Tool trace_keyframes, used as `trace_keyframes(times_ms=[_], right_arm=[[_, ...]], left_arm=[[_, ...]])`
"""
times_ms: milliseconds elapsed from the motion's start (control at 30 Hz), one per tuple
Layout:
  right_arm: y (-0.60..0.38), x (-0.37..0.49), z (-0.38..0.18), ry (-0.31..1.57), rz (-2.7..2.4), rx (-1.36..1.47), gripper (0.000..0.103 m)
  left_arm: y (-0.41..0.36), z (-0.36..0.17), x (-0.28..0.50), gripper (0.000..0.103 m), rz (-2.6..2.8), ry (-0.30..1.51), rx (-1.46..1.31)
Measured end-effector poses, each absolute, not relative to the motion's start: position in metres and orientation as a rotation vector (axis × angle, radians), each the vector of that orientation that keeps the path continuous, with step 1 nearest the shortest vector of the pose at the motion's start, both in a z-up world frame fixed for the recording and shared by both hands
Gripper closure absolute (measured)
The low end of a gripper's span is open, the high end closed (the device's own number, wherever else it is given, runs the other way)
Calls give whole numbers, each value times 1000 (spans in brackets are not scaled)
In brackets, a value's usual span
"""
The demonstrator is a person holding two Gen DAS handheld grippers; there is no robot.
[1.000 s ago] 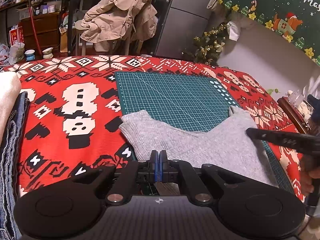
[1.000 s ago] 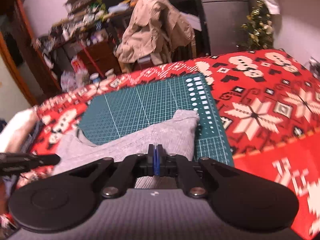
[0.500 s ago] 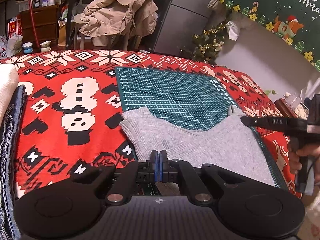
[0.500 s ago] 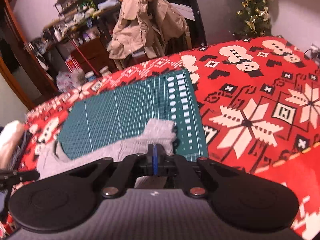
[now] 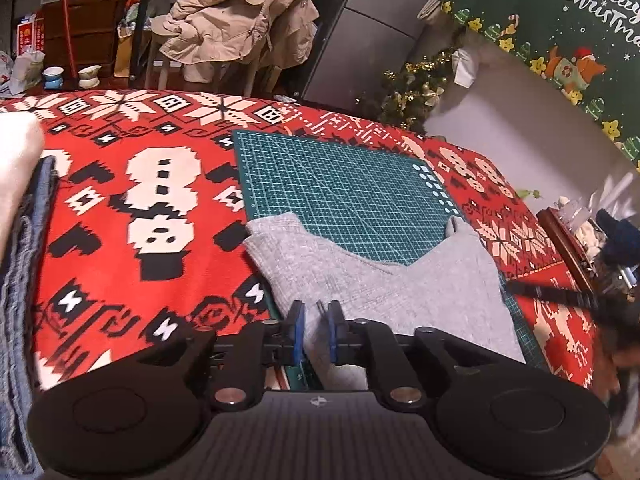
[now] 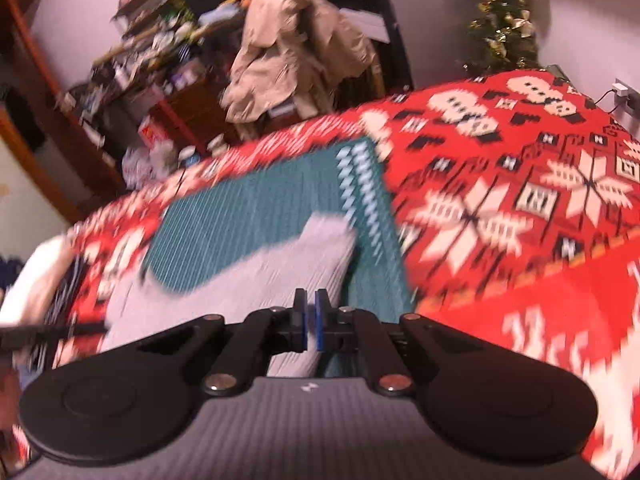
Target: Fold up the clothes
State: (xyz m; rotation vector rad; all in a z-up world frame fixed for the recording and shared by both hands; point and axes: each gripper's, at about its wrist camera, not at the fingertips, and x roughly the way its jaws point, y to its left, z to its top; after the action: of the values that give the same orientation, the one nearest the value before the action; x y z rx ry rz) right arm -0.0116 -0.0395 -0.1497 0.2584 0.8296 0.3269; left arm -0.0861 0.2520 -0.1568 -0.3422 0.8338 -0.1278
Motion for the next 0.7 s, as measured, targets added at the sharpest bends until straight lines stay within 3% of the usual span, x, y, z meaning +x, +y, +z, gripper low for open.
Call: trace_keyframes(times_ms=[200, 333, 433, 467, 700], right_arm=[[-11, -66, -140, 847, 314, 211, 88], [3, -100, -132, 843, 285, 192, 79], [9, -117, -128, 813, 288, 166, 80], [12, -122, -127, 802, 289, 151, 80], [32, -137, -132, 798, 341, 112, 81]], left_arm=[[238, -141, -104, 70, -98, 849, -280], [223, -130, -120, 65, -94, 826, -271], [209, -125, -132, 79, -138, 791, -290], [205, -126, -135, 89, -160, 783, -312], [163, -151, -141, 94, -303, 799, -300]])
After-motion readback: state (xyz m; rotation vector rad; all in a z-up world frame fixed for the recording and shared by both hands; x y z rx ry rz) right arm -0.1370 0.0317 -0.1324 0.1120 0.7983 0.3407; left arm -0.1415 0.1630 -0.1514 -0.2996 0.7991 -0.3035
